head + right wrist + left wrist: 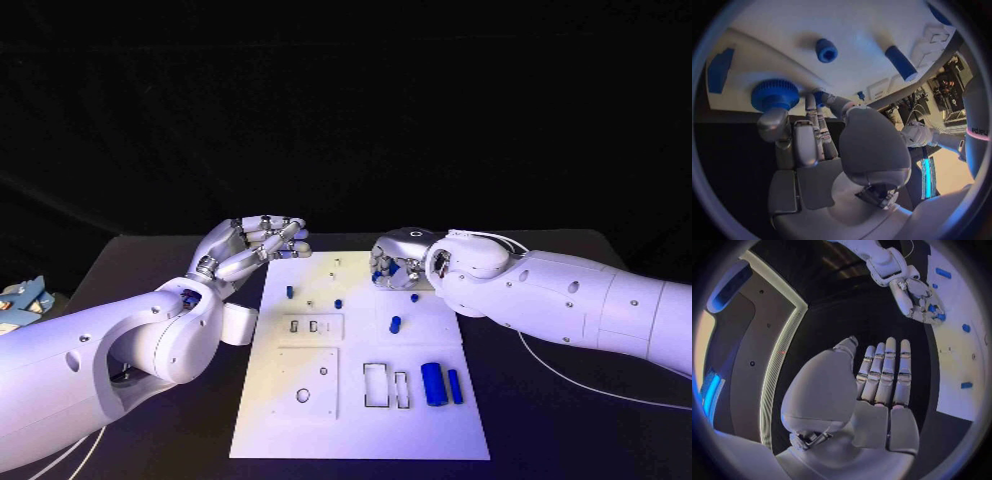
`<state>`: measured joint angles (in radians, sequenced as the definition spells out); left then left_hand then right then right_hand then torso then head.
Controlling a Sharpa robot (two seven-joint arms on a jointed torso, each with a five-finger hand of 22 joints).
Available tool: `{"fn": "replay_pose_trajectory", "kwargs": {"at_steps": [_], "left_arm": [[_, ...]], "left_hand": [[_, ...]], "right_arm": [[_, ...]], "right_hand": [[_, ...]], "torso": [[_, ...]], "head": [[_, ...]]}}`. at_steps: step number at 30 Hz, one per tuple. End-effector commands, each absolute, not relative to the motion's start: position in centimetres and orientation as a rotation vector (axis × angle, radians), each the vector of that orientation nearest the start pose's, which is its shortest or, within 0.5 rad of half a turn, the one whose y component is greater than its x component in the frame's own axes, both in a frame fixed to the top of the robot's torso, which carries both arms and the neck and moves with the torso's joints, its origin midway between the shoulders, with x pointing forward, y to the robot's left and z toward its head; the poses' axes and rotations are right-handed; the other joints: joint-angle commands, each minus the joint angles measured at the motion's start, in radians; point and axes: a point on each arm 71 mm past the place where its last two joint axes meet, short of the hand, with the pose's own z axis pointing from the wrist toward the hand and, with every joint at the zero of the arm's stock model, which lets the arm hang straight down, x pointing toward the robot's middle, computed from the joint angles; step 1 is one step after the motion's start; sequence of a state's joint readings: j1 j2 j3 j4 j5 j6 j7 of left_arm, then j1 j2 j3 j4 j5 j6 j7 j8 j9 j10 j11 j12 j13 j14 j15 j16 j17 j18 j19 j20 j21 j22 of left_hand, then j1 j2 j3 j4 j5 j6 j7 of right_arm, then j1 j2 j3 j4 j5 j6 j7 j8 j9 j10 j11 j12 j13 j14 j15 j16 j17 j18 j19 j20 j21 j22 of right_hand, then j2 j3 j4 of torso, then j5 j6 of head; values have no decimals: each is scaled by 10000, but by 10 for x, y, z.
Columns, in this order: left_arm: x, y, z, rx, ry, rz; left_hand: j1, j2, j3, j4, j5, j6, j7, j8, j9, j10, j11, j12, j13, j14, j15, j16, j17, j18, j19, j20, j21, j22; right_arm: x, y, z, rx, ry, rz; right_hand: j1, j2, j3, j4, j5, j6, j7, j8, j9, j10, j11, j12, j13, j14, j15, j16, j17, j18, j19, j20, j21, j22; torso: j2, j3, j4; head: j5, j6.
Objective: Assemble the parts on the task board
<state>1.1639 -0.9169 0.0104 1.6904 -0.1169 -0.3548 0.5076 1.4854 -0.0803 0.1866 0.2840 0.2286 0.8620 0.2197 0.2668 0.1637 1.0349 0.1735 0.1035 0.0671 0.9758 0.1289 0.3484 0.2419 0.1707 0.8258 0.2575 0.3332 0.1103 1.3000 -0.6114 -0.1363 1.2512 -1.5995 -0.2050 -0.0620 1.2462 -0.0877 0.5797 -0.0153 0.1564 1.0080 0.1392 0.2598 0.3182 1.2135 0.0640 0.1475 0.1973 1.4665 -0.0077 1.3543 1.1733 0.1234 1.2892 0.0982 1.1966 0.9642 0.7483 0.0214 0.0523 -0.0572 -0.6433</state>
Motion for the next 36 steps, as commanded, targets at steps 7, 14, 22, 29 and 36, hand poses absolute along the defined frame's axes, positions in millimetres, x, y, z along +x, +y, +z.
{"fn": "replay_pose_trajectory", "kwargs": {"at_steps": [7,14,22,29,36], "left_arm": [[459,199,-152,-9303,13222,-16777],[460,200,-153,-9389,13156,-16771],[461,199,-153,-9396,13147,-16818],[461,198,-153,-9395,13153,-16840],[462,198,-153,-9403,13156,-16828]], "left_hand": [[24,-84,101,-1,-38,-84,208,-71,-26,-47,86,-86,-11,-32,57,-53,26,135,60,16,-4,-24],[24,-84,101,-1,-38,-84,208,-71,-26,-47,86,-86,-11,-32,57,-53,26,135,60,16,-4,-24],[32,-90,112,-8,-36,-87,208,-75,-28,-46,87,-93,-10,-37,59,-58,28,134,59,16,-8,-28],[33,-96,126,-12,-36,-88,211,-80,-30,-45,90,-104,-8,-43,63,-64,33,133,58,18,-14,-34],[28,-98,127,-9,-40,-87,212,-80,-30,-43,91,-107,-7,-44,64,-65,35,133,58,18,-16,-36]], "right_arm": [[533,-148,-172,-3429,15069,5557],[536,-135,-166,-3080,14248,5848],[545,-122,-168,-2925,14088,5899],[546,-111,-176,-2907,14183,5998],[550,-107,-182,-2918,14465,5965]], "right_hand": [[-113,-19,106,-39,252,-114,-121,629,897,-57,0,-71,42,321,-66,51,-66,-55,-112,-83,-25,-70],[-87,-90,128,-96,297,-168,-103,661,971,-121,19,-116,35,321,-51,70,-53,-50,-135,-70,-37,-76],[-93,-102,147,-101,235,-232,-77,665,1017,-173,44,-155,27,335,-32,117,11,-52,-134,-56,-26,-52],[-84,-106,159,-113,201,-262,-65,667,1039,-196,54,-171,24,340,-23,133,26,-49,-143,-48,-34,-62],[-102,-126,153,-112,115,-295,-52,674,1074,-212,68,-185,24,340,-10,141,18,-50,-142,-37,-26,-44]], "torso": [[37,16,2],[53,-13,27],[90,15,51],[122,-2,93],[124,4,80]], "head": [[59,31],[37,83],[43,86],[51,108],[61,109]]}}
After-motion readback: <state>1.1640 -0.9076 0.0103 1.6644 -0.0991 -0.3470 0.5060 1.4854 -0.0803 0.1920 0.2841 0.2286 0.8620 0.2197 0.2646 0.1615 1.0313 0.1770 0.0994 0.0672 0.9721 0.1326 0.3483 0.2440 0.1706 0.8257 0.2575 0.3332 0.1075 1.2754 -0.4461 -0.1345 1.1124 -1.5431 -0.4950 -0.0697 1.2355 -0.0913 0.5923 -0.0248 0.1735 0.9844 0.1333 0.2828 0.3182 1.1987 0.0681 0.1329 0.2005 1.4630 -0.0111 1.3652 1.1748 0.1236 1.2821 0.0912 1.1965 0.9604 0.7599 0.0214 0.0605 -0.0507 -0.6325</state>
